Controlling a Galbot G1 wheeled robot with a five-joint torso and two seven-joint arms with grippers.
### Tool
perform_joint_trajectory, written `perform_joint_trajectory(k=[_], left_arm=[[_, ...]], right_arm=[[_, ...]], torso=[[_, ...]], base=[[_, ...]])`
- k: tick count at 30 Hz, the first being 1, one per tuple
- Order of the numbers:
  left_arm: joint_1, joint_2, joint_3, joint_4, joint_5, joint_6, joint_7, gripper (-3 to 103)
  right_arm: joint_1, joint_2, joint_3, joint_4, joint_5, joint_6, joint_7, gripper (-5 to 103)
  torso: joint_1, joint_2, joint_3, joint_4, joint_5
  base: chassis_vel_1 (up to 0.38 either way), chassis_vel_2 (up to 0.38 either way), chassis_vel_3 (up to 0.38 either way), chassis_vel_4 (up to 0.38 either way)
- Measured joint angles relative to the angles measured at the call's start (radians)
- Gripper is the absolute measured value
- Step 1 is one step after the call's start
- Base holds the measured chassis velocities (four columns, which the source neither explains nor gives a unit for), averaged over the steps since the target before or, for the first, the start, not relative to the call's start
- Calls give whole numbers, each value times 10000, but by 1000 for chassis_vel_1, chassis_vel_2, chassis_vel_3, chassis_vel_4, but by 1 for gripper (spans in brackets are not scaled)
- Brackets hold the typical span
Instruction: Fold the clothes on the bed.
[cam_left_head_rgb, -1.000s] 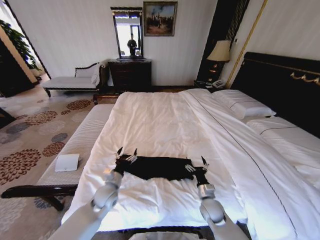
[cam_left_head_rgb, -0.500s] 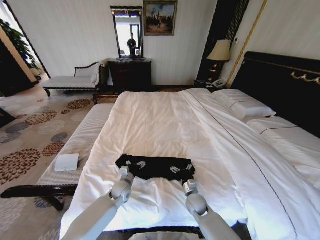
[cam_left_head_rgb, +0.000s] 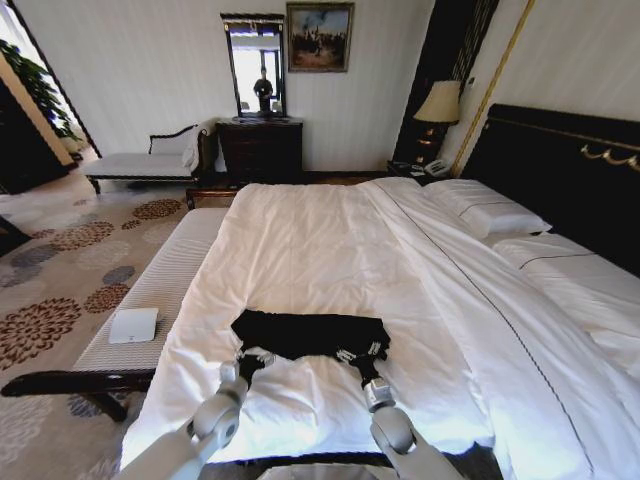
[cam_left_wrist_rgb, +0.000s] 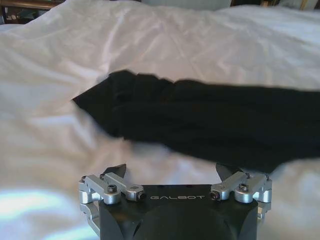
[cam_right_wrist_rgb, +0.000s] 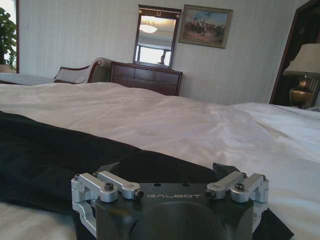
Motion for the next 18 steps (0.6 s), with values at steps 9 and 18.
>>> perform_joint_trajectory(k=[9,18], left_arm=[[-1378,-1029,-317,-382,-587,-726,90,100],[-3046,-2294,454,2083,54,-887,107,100]], right_arm=[[804,144,-294,-235,703,-332,164,100],[1985,751,-691,-1683,1178,-366,231,100]], torso=[[1,-1,1,-3,-4],[4,-2,3,-1,-3]], base=[[0,0,0,0],[0,0,0,0]])
